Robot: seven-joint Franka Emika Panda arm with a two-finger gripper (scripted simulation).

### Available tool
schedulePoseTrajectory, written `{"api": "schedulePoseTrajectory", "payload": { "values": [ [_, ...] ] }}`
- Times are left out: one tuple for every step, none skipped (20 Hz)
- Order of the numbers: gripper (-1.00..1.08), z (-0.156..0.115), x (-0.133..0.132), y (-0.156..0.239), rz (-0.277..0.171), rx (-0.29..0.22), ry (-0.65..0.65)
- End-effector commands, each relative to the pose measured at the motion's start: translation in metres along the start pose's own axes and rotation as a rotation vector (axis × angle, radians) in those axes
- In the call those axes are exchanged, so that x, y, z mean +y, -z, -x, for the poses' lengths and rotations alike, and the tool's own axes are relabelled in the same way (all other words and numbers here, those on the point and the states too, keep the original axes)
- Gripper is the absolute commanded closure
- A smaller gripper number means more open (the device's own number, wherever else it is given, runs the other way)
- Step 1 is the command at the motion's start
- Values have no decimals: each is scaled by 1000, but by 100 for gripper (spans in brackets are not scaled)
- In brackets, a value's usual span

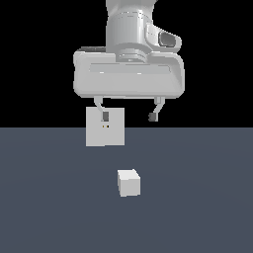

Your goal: Plug the charger into the wall socket.

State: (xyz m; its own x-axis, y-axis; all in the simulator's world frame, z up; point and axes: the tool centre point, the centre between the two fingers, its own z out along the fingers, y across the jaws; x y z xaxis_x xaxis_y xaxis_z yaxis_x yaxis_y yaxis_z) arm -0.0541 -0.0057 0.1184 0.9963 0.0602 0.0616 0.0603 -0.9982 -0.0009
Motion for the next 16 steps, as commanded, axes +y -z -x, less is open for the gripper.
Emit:
{"api": "schedulePoseTrajectory", "payload": {
  "values": [
    [-92,10,-2,-10,-1,19,21],
    [-92,14,-2,-14,-2,26,29],
    [-92,18,-3,-17,-3,33,37],
    [-92,21,-3,-21,-3,39,44],
    [-92,24,-3,-24,-4,46,51],
    [-92,27,-4,-28,-5,51,57],
    [-92,30,-4,-31,-5,57,63],
    [-92,33,-4,-34,-6,62,69],
    [-92,35,-4,-36,-6,67,74],
    [-92,37,-5,-39,-7,71,79],
    [-92,39,-5,-41,-7,75,83],
    [-92,40,-5,-43,-8,78,87],
    [-92,42,-5,-45,-8,82,91],
    [-92,43,-5,-47,-8,84,94],
    [-92,44,-5,-49,-9,87,96],
    [-92,45,-5,-50,-9,89,99]
  ]
}}
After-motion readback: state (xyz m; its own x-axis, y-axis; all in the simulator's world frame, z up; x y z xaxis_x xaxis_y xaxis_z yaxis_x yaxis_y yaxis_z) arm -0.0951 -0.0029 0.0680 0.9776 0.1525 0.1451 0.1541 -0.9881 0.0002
